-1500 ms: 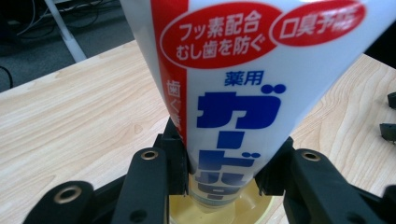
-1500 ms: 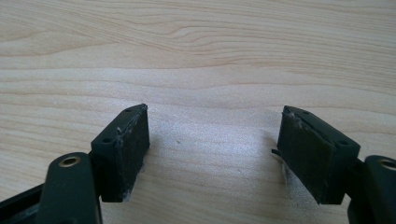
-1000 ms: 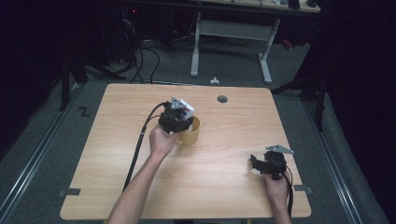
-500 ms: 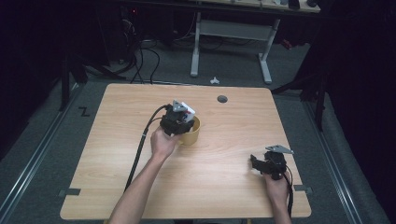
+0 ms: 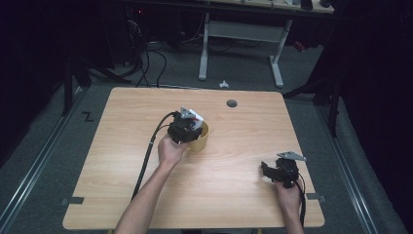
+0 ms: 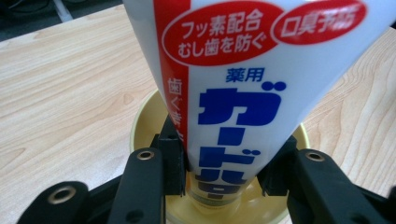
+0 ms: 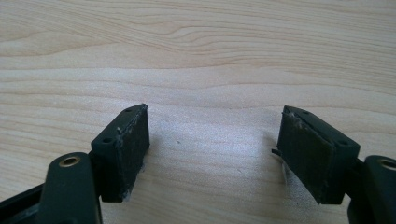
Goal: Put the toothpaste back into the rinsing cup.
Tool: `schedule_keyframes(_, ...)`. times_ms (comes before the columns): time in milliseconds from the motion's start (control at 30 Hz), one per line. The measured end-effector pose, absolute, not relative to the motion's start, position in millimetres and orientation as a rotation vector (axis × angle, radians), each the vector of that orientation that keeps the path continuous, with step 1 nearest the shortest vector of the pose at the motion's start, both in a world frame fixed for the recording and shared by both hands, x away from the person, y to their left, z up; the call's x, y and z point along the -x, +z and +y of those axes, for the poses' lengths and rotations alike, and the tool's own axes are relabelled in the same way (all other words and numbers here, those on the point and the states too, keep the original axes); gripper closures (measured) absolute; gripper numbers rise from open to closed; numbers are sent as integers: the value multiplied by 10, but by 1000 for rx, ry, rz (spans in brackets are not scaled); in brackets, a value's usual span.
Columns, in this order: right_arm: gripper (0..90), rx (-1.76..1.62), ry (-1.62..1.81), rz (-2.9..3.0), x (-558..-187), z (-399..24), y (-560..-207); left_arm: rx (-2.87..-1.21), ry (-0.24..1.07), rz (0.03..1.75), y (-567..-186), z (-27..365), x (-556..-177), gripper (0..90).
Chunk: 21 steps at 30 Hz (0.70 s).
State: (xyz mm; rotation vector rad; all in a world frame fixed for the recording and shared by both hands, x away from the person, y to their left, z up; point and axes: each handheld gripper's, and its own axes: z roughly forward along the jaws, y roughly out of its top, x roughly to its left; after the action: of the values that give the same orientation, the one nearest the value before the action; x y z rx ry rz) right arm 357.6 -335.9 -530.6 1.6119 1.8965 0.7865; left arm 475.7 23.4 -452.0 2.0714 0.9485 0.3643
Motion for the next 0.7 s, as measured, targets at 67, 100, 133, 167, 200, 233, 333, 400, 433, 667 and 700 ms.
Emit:
schedule_keyframes(67, 254, -1612, 786, 1896, -3576, -3359, -5306, -2077, 368, 948, -4531, 225, -4759, 604)
schedule_keyframes(100, 254, -1612, 786, 1896, -3576, -3359, -5306, -2080, 367, 945, -4533, 221, -4758, 602)
schedule_keyframes(133, 254, -1612, 786, 1896, -3575, -3359, -5306, -2082, 369, 943, -4535, 217, -4756, 602)
schedule_keyframes(167, 254, -1612, 785, 1897, -3575, -3359, -5305, -2082, 370, 943, -4537, 211, -4754, 601)
schedule_keyframes(200, 254, -1613, 785, 1897, -3575, -3359, -5305, -2082, 370, 943, -4537, 211, -4754, 600)
schedule_keyframes(233, 254, -1613, 786, 1897, -3575, -3359, -5305, -2081, 372, 943, -4540, 204, -4753, 599)
schedule_keyframes(333, 254, -1613, 785, 1897, -3575, -3359, -5305, -2081, 370, 947, -4547, 203, -4758, 597)
schedule_keyframes(400, 254, -1613, 786, 1897, -3575, -3359, -5305, -2083, 371, 949, -4553, 204, -4765, 595)
schedule_keyframes(433, 254, -1612, 786, 1895, -3575, -3359, -5306, -2083, 371, 951, -4557, 203, -4766, 594)
schedule_keyframes(667, 254, -1613, 786, 1895, -3575, -3359, -5306, -2088, 367, 956, -4571, 195, -4767, 588)
schedule_keyframes(700, 254, -1613, 786, 1895, -3575, -3359, -5306, -2088, 367, 956, -4571, 195, -4767, 587)
